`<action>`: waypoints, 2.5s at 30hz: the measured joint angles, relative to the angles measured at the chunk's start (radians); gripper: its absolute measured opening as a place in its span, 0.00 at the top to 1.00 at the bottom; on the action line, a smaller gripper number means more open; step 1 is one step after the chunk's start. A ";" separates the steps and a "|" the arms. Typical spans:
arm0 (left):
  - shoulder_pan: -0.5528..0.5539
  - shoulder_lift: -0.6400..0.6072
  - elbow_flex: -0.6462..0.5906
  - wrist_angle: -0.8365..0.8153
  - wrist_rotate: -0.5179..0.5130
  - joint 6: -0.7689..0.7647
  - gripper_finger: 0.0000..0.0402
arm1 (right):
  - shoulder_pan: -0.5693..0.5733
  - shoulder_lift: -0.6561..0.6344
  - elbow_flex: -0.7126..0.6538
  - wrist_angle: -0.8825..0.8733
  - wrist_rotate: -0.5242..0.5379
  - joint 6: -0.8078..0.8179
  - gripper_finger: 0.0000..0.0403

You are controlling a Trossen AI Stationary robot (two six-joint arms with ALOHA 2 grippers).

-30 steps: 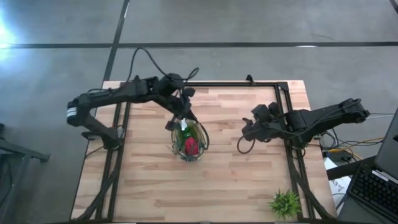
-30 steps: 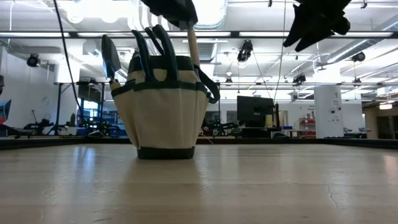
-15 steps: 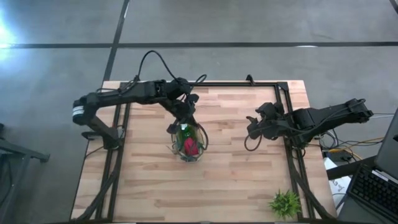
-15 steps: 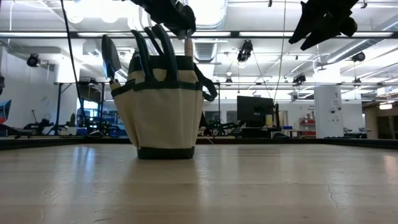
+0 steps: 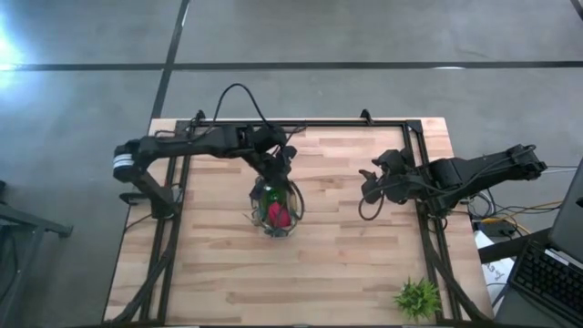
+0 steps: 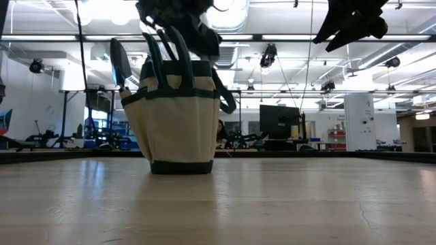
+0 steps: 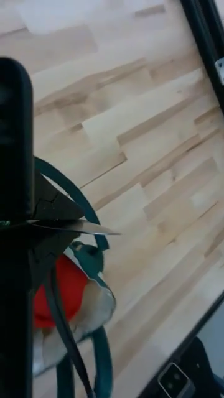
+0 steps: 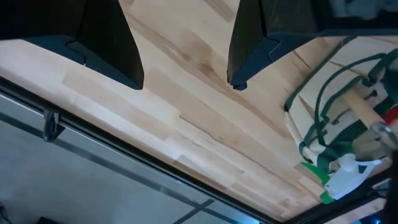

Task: Pick & Place Garden tools in Gardening bag
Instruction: Put the brown trowel into the gardening bag, then return to Home Position

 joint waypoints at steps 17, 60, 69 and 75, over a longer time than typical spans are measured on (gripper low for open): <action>-0.001 0.036 -0.167 0.185 -0.010 0.006 1.00 | 0.000 -0.004 0.000 0.021 0.003 -0.008 0.44; 0.006 -0.242 -0.143 -0.019 -0.469 -0.178 0.27 | 0.000 -0.030 0.001 0.054 0.031 -0.026 0.44; 0.047 -0.571 -0.277 0.139 -0.456 -0.195 0.58 | 0.000 -0.122 -0.017 0.061 0.001 -0.315 0.71; 0.126 -0.828 -0.583 0.409 -0.342 -0.315 0.97 | 0.000 -0.307 -0.160 0.298 -0.195 -0.510 0.96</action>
